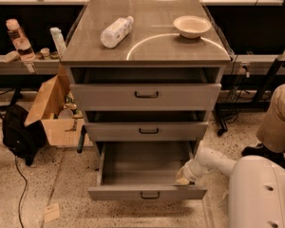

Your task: Open bottom drawer

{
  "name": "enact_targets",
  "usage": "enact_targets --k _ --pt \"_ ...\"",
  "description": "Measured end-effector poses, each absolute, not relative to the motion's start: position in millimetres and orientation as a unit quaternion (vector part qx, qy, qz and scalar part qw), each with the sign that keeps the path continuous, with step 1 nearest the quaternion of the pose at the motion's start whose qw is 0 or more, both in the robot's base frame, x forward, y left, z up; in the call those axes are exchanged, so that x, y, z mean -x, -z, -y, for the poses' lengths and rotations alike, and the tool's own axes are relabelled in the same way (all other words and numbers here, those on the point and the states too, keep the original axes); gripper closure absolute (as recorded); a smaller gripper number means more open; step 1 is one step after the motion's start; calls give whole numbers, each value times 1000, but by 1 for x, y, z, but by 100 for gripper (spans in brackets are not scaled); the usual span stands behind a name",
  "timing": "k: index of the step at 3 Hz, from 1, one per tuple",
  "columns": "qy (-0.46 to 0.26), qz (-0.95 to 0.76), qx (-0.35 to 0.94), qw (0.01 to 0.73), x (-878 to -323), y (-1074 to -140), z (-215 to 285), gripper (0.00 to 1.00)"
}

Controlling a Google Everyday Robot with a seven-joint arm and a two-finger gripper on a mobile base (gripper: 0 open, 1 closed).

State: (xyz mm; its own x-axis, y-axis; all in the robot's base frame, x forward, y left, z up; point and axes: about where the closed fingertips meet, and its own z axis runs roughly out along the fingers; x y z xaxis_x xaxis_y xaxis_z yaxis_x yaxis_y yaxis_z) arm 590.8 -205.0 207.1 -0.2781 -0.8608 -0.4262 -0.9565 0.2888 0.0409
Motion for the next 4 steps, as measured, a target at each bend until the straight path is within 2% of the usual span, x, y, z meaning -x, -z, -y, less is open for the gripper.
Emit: enact_targets --k 2,4 --pt "-154 -782 584 155 -594 -198 200 100" --pt "-166 -787 575 153 -570 -190 200 100"
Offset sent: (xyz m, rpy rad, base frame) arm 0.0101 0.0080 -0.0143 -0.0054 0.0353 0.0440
